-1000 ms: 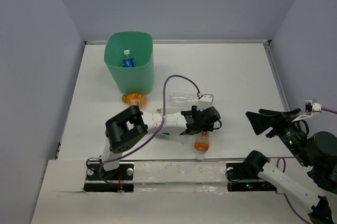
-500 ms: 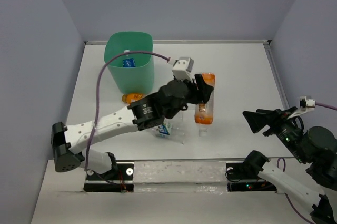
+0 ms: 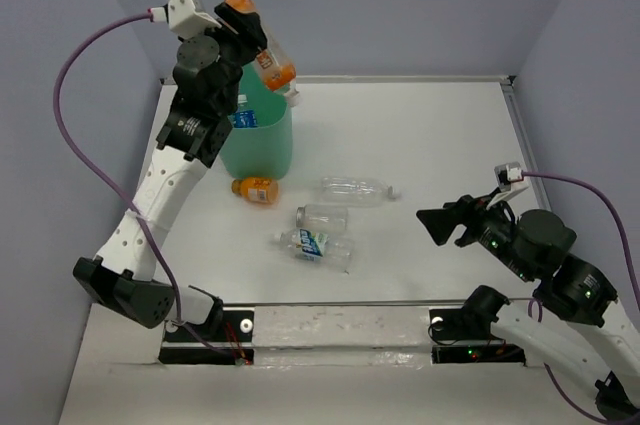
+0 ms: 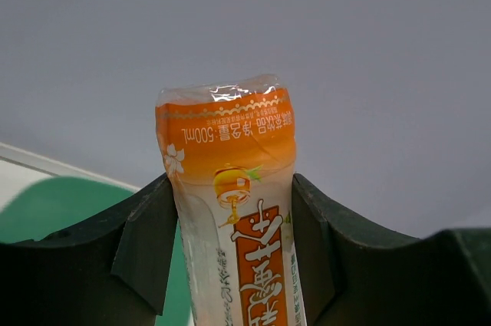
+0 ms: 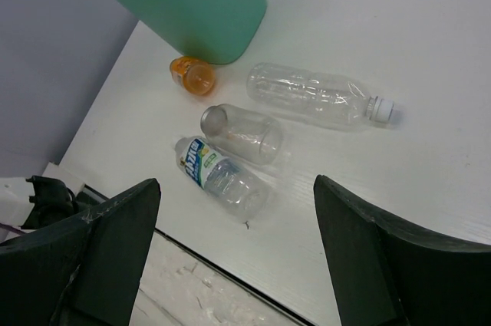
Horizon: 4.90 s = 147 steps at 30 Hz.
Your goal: Put the plastic bottles in the bin
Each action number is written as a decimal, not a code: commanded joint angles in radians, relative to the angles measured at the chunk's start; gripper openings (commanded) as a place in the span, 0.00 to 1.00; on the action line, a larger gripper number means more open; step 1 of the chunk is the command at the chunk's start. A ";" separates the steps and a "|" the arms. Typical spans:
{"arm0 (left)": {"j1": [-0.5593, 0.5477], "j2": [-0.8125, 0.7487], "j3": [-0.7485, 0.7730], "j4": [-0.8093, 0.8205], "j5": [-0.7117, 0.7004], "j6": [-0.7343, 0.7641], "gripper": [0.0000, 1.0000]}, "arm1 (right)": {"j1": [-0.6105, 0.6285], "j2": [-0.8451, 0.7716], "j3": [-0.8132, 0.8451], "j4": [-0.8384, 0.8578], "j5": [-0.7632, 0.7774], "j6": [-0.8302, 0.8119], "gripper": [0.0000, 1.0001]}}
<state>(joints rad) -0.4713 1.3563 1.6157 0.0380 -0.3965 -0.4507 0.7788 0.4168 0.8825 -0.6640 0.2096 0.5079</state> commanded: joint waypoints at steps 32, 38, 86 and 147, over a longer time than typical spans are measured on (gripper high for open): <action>0.207 0.038 -0.287 0.419 -0.100 0.287 0.89 | 0.000 0.105 -0.106 0.205 -0.142 -0.118 0.86; 0.185 -0.037 -0.275 0.402 -0.070 0.262 0.91 | 0.000 0.128 -0.109 0.211 -0.125 -0.131 0.83; 0.123 -0.832 -0.896 -0.791 -0.027 -0.525 0.91 | -0.180 1.074 0.351 0.123 -0.469 -0.661 0.89; 0.115 -0.046 -1.200 0.359 -0.030 -0.767 0.93 | -0.220 1.036 0.310 0.288 -0.496 -0.780 0.29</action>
<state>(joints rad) -0.3477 1.2785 0.4274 0.3092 -0.3721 -1.2137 0.5621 1.5482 1.2472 -0.4778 -0.2245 -0.3168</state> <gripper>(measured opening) 0.927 0.646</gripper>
